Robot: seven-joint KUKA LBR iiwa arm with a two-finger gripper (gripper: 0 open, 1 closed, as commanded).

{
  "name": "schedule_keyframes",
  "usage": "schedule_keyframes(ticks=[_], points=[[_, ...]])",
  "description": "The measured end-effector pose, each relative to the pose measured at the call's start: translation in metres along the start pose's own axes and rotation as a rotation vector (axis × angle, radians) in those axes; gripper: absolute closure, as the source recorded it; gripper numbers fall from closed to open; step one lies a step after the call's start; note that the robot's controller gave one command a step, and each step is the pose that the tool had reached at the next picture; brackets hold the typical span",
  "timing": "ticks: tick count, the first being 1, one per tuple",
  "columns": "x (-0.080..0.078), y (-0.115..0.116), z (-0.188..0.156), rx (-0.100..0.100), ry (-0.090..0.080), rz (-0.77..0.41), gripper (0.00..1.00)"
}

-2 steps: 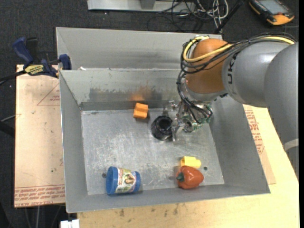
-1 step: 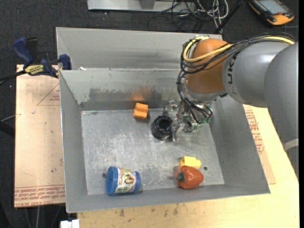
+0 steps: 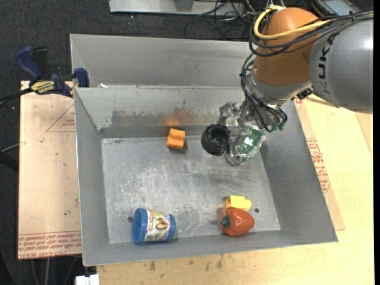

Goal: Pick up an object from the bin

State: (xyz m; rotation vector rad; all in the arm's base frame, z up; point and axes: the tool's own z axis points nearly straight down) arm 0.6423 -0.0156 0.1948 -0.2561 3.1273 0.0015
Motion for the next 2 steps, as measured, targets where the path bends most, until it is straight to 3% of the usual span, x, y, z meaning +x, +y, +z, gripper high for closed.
schedule_keyframes(ticks=[2], points=[[-0.001,0.004,-0.012,-0.001,0.008,-0.038,1.00]])
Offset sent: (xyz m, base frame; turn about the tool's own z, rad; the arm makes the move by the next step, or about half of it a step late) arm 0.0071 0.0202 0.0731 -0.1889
